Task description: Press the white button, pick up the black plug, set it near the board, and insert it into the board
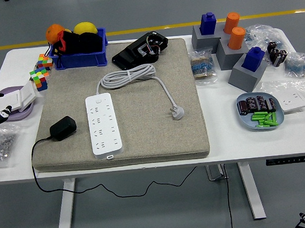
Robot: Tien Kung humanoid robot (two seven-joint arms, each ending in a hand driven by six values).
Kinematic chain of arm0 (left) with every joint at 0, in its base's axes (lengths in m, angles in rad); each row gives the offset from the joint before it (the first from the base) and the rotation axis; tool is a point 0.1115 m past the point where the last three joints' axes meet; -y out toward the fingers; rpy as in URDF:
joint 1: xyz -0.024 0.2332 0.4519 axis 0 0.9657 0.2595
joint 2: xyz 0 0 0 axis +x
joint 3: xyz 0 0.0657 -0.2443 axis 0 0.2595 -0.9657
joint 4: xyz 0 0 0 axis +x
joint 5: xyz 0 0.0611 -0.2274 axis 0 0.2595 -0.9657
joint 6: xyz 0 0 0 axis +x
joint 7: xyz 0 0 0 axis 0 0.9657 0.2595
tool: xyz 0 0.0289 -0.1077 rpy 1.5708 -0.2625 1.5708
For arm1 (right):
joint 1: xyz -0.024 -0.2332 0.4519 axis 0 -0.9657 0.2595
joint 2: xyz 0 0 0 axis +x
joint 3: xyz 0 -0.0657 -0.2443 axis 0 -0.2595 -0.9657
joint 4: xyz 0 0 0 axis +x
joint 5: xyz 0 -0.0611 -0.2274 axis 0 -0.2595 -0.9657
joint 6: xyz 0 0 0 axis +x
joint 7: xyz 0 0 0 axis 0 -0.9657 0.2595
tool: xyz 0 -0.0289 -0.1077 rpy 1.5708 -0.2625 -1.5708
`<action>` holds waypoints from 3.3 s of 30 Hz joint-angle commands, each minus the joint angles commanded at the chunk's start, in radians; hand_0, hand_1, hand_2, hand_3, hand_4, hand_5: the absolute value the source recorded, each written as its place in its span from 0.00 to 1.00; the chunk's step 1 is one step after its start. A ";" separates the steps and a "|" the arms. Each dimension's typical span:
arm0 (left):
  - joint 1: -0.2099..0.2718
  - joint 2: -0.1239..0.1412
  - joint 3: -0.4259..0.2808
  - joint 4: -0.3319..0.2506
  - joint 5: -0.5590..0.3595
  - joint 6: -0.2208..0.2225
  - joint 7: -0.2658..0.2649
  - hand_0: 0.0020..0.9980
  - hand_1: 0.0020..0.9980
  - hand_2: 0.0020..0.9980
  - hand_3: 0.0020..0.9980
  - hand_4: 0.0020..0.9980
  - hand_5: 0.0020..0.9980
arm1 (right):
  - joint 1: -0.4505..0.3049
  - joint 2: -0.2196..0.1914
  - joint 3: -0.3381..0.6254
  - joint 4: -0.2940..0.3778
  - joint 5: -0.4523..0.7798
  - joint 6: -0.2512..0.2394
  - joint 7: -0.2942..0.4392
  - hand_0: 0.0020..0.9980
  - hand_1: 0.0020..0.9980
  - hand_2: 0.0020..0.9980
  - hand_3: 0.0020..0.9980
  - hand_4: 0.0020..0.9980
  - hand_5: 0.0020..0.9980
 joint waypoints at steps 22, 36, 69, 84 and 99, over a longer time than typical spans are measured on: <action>-0.194 0.135 0.562 -0.094 -0.129 -0.013 0.078 0.54 0.70 0.72 0.80 0.71 0.00 | 0.008 0.007 -0.038 0.000 0.039 0.008 0.003 0.73 0.61 0.56 0.67 0.74 0.50; -0.393 0.108 0.777 0.011 -0.215 -0.065 0.196 0.08 0.15 0.22 0.86 0.74 0.00 | 0.016 -0.004 -0.062 0.000 0.057 0.009 0.003 0.73 0.61 0.56 0.67 0.74 0.50; -0.572 0.057 0.965 0.156 -0.313 -0.161 0.430 0.00 0.06 0.15 0.73 0.75 0.19 | 0.025 -0.007 -0.062 0.000 0.062 0.009 0.003 0.73 0.61 0.56 0.67 0.74 0.50; -0.608 0.025 0.981 0.204 -0.313 -0.161 0.426 0.00 0.06 0.15 0.73 0.75 0.19 | 0.029 -0.011 -0.065 0.000 0.067 0.010 0.003 0.73 0.61 0.56 0.67 0.74 0.50; -0.636 0.016 0.998 0.249 -0.307 -0.160 0.422 0.00 0.06 0.15 0.73 0.75 0.19 | 0.031 -0.013 -0.068 0.000 0.067 0.010 0.002 0.73 0.61 0.56 0.66 0.74 0.50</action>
